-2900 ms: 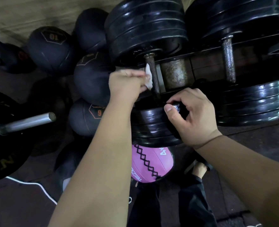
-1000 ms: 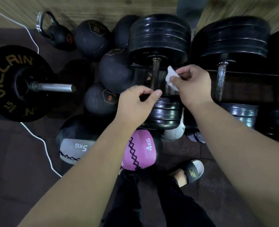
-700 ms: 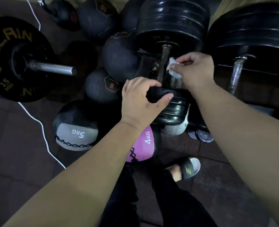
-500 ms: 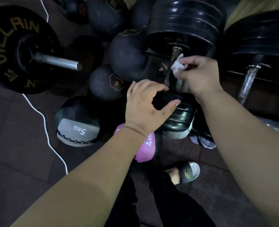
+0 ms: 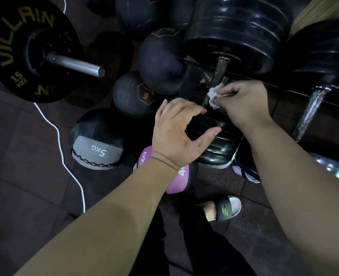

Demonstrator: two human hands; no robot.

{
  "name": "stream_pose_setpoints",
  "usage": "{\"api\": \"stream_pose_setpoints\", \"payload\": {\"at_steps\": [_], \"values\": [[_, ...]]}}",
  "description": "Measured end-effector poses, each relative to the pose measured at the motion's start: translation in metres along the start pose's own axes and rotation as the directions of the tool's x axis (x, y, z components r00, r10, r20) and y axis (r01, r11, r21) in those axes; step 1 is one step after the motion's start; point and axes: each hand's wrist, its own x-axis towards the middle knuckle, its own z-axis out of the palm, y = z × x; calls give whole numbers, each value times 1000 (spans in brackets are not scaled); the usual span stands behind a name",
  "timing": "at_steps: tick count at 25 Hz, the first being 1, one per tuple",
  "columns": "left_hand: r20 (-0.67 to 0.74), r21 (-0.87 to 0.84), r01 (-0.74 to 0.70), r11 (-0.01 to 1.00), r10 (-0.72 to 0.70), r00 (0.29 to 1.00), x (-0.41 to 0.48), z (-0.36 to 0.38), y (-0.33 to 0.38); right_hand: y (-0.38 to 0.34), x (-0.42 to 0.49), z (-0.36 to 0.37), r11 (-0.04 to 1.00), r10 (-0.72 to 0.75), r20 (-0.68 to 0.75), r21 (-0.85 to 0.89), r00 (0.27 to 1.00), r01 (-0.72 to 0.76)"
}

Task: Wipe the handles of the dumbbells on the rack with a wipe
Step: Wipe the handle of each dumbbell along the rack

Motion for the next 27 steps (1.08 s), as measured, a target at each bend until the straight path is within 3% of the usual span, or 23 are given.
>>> {"api": "stream_pose_setpoints", "payload": {"at_steps": [6,10,12,15,17,20,24,27], "values": [[-26,6,-32,999,32,999,0,2,-3,-2,26,1,999,-14,-176,27,984,20],[-36,12,-50,999,50,998,-1,4,-5,8,3,-3,999,47,21,-2,999,-46],[-35,13,-51,999,51,998,-1,4,-5,8,1,-5,1000,21,35,-23,999,-20],[-37,21,-51,998,52,998,-1,5,-4,-3,23,-8,996,-14,-157,80,988,27],[-40,37,-63,997,64,997,-1,4,-5,-10,34,-8,992,-23,-189,120,982,46],[-25,38,-72,997,73,997,0,3,-5,-10,25,-5,985,79,-96,159,992,-63],[-17,39,-66,997,67,998,-1,3,-5,1,2,-3,989,130,80,-77,988,-124],[-17,47,-72,996,73,997,0,2,-4,-8,15,-4,983,113,-4,147,994,-111]]}}
